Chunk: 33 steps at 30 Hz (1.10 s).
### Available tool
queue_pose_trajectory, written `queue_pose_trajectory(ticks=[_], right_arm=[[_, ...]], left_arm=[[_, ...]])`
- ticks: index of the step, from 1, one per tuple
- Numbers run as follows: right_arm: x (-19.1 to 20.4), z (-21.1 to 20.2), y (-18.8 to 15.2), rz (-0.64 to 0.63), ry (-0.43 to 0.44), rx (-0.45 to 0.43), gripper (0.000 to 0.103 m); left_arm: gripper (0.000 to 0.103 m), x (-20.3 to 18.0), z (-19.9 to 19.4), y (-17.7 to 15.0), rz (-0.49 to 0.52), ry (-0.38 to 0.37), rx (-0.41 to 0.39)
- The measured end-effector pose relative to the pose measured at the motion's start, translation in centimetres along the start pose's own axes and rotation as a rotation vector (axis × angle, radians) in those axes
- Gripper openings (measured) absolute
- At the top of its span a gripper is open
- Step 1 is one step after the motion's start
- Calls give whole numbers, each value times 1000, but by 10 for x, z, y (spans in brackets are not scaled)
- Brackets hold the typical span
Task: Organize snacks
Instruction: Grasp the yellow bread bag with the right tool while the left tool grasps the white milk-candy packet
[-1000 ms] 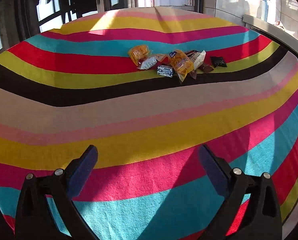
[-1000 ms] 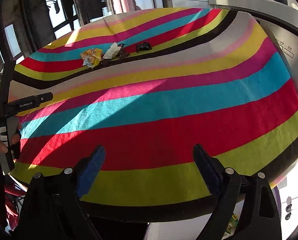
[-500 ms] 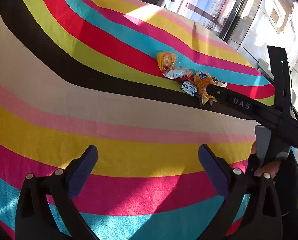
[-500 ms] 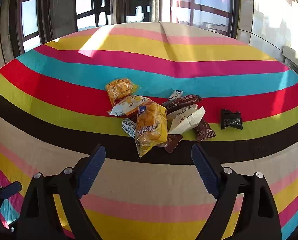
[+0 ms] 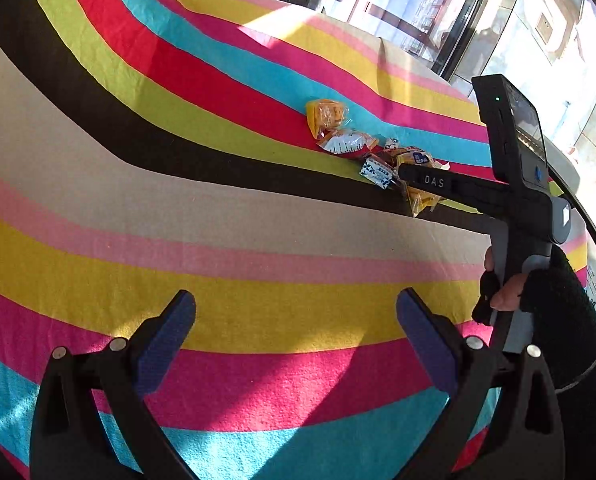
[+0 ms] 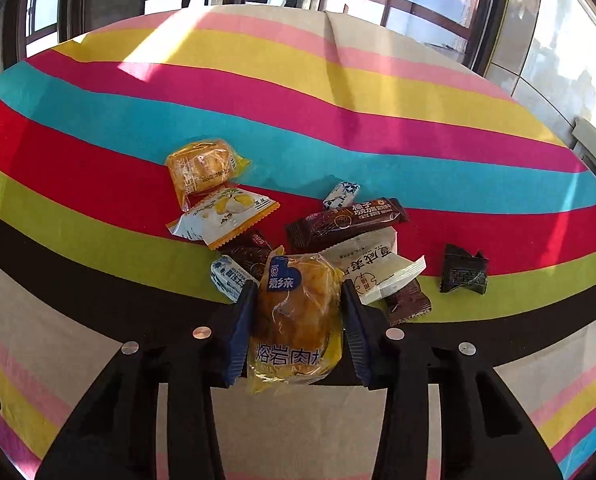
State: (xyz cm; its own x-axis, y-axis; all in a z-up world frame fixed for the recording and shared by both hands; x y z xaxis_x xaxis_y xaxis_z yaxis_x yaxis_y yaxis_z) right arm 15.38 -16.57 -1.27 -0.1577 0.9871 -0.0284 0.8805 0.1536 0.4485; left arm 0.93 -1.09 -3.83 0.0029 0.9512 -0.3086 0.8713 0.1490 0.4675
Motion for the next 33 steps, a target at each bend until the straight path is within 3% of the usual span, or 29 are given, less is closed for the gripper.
queue_pose_trajectory(ticks=[4, 7, 10, 13, 17, 21, 25, 28, 29, 31, 33], right_arm=[[-26, -43, -41, 50, 174, -35, 41], [-49, -54, -83, 103, 283, 15, 41], [-69, -51, -123, 163, 296, 64, 41], [-78, -53, -145, 201, 311, 58, 42], [-79, -54, -146, 211, 291, 38, 42], [-74, -54, -144, 176, 247, 20, 43], [-77, -55, -145, 175, 243, 11, 43], [-78, -54, -145, 179, 247, 10, 43], [-78, -55, -145, 181, 249, 9, 43], [-79, -55, -146, 189, 254, 7, 43], [-80, -55, -146, 198, 257, 3, 43]], left_arm=[[101, -1, 1, 1, 8, 2, 2], [101, -7, 3, 1, 27, -12, 22], [101, -16, 13, 8, 64, -2, 63], [101, -33, 30, 25, 103, 7, 86], [101, -63, 63, 58, 188, 25, 128], [100, -82, 96, 96, 249, 116, 106], [77, -97, 122, 119, 279, 84, 117], [56, -102, 135, 130, 302, 104, 131], [54, -104, 137, 131, 317, 113, 130], [34, -105, 136, 130, 341, 126, 128], [34, -106, 130, 124, 348, 80, 125]])
Point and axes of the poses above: each gripper's, at about its wrist camera, not at the fingertips, and z roughly the way its jaws point, x to its left, y to its top, the point moved 8 cm from there along z, roughly the way its jaws point, and after that the axes turned 13 degrees about x, right-handed, at the moved point
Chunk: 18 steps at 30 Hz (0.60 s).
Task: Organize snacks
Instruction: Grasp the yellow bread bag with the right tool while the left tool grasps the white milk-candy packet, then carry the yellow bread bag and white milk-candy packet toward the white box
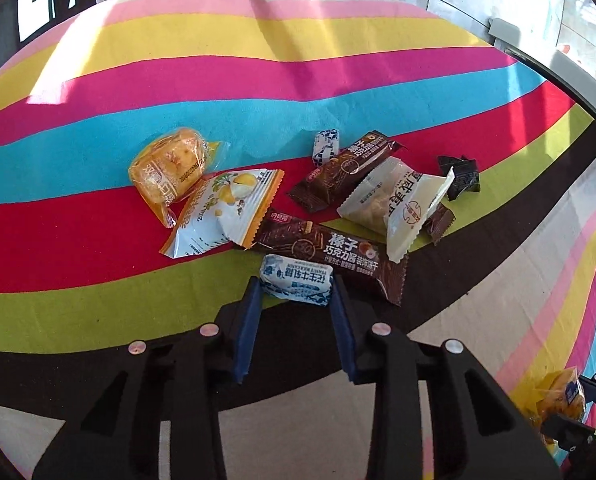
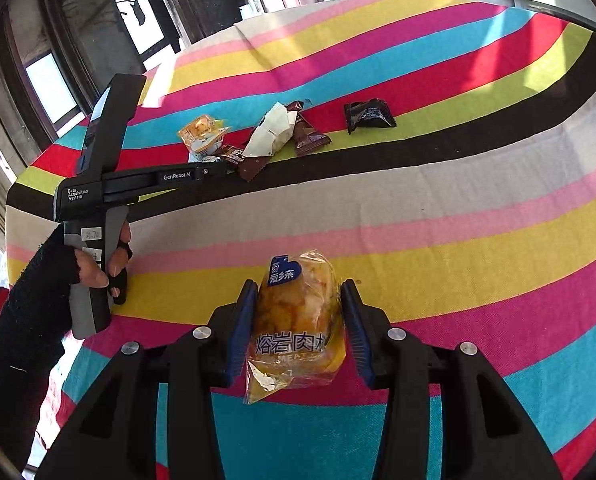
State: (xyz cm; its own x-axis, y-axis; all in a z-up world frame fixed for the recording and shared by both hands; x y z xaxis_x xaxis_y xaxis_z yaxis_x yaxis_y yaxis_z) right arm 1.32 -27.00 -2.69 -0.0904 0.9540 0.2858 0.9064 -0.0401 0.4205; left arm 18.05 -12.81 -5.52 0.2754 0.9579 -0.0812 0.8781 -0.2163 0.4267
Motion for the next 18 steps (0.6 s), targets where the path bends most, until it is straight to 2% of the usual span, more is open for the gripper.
queue_pose_trajectory(ticks=[4, 8, 13, 16, 18], right_arm=[[0, -2, 0, 5, 8, -9, 43], [0, -3, 0, 2, 14, -10, 43], [0, -5, 0, 7, 12, -15, 43], [-2, -5, 0, 12, 8, -18, 43], [-3, -5, 0, 19, 2, -18, 43]], left_arm=[[34, -3, -31, -31, 12, -12, -67], [34, -10, -60, -78, 19, -7, -79], [34, -12, -79, -125, -22, -21, -68], [34, -10, -83, -145, -53, -34, -68], [34, -9, -84, -151, -80, -68, -65]])
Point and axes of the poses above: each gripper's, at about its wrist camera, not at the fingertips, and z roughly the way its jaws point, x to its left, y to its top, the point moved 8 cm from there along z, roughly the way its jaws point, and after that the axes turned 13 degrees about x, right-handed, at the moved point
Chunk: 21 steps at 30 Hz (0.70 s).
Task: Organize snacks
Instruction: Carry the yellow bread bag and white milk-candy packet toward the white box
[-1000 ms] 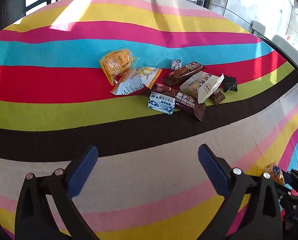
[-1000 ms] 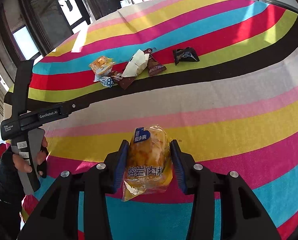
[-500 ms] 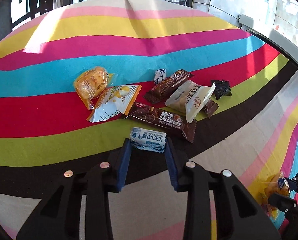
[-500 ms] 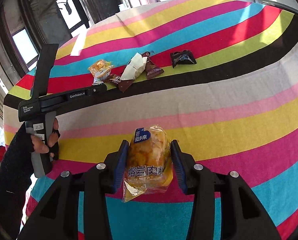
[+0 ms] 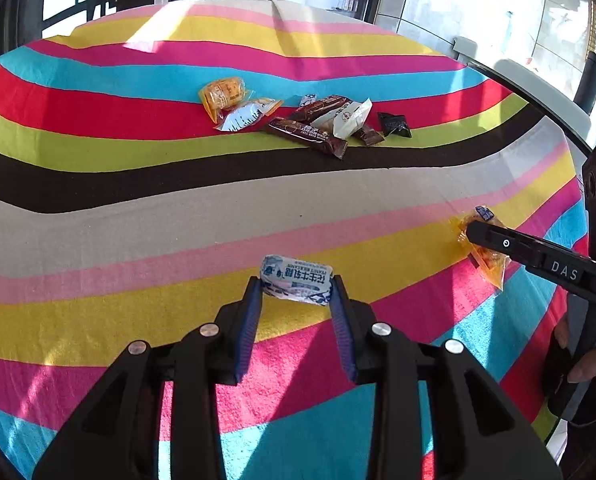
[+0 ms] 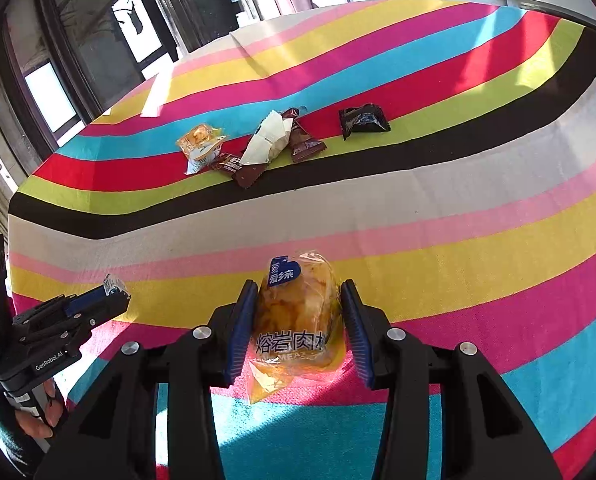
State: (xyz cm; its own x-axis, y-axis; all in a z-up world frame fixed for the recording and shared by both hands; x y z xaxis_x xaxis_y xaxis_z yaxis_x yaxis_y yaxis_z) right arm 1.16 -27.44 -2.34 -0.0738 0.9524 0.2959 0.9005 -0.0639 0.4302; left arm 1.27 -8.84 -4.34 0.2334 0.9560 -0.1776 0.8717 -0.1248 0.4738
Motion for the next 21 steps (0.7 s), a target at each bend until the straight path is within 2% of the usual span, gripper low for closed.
queue_pose_trajectory(ticks=[9, 21], right_arm=[[-5, 1, 1, 25, -28, -2, 43], [-4, 3, 1, 17, -44, 1, 43]], left_arm=[[34, 15, 1, 1, -78, -12, -1], [34, 15, 2, 3, -68, 31, 5]])
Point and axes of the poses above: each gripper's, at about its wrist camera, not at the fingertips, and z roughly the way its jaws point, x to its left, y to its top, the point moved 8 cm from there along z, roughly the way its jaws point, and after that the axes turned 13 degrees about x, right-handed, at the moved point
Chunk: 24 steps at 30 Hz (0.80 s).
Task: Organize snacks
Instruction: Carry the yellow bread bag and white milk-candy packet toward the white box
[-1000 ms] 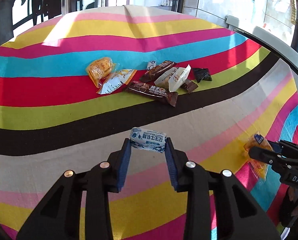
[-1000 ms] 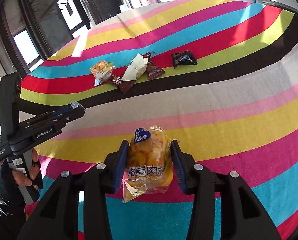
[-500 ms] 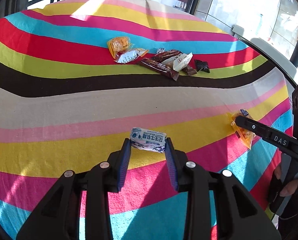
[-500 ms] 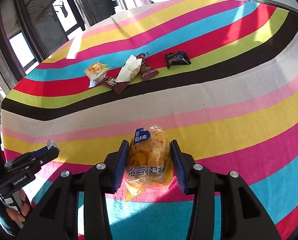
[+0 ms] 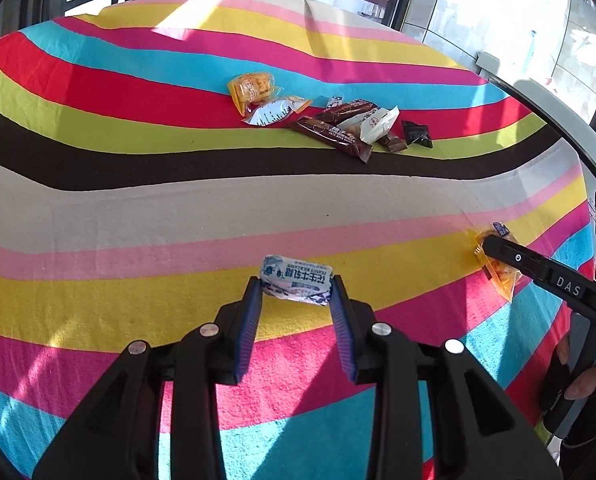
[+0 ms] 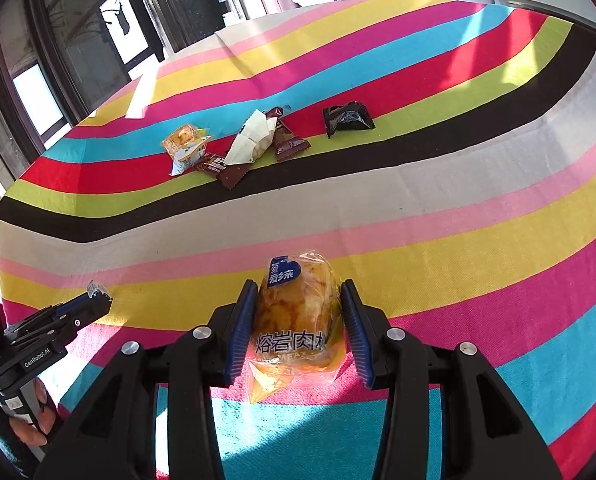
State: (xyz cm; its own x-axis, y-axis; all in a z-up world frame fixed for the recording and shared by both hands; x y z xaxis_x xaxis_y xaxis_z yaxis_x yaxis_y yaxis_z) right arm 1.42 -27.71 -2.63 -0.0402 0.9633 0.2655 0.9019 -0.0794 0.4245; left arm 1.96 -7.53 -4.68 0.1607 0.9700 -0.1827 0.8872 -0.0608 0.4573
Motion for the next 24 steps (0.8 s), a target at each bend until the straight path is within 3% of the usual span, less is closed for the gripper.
queue_pose_trajectory(ticks=[7, 16, 24], right_arm=[[17, -22, -20, -19, 69, -10, 42], [53, -52, -85, -117, 11, -41, 42], [48, -72, -109, -143, -36, -55, 42]], left_arm=[[35, -4, 0, 1, 20, 40, -2], [35, -20, -12, -5, 77, 84, -50], [35, -78, -34, -29, 202, 50, -78]])
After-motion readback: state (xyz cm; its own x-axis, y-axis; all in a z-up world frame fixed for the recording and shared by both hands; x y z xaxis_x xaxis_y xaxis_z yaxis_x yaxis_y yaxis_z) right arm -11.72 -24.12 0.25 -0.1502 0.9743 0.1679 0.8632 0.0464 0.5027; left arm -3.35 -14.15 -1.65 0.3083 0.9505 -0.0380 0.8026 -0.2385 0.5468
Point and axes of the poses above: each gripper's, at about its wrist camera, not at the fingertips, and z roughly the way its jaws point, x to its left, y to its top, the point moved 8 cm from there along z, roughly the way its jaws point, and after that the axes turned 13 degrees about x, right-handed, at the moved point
